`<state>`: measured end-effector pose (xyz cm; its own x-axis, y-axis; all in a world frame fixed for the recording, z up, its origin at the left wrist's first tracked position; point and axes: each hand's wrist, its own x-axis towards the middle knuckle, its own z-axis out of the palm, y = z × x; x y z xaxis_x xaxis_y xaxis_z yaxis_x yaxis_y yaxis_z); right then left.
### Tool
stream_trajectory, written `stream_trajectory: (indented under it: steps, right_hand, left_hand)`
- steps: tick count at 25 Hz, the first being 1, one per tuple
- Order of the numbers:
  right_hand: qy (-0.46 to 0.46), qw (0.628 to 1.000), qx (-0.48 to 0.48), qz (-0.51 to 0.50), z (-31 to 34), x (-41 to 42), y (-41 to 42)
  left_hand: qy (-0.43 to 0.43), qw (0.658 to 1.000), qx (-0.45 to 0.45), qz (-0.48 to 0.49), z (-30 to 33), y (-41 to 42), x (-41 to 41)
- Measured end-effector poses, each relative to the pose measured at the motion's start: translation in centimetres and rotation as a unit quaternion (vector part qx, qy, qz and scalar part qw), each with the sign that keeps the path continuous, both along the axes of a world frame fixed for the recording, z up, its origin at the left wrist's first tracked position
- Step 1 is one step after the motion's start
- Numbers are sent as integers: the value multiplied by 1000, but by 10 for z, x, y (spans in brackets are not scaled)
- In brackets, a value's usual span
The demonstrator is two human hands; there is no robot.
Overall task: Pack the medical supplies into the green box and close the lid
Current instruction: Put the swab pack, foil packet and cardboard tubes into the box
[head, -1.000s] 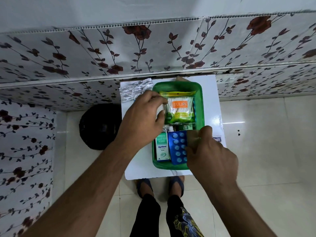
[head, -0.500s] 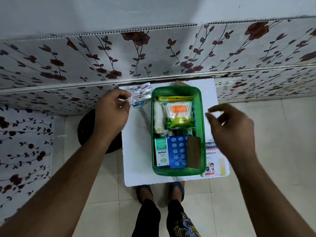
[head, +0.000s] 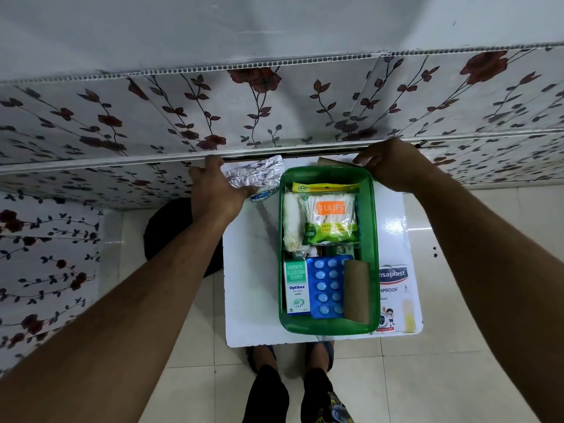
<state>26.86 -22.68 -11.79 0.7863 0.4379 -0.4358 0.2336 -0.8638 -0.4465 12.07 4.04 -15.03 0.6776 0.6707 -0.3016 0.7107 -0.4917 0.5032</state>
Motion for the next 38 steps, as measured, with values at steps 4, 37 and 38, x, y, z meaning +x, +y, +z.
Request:
stream_trajectory:
  steps: [4, 37, 38]
  right_hand:
    - [-65, 989, 76, 106, 9, -8, -1]
    - [32, 976, 52, -210, 106, -215, -25]
    - [8, 981, 29, -190, 103, -221, -20]
  left_hand:
    - [-21, 999, 16, -23, -4, 2, -2]
    - [105, 900, 218, -361, 100, -112, -92]
    - [101, 899, 219, -366, 96, -111, -91]
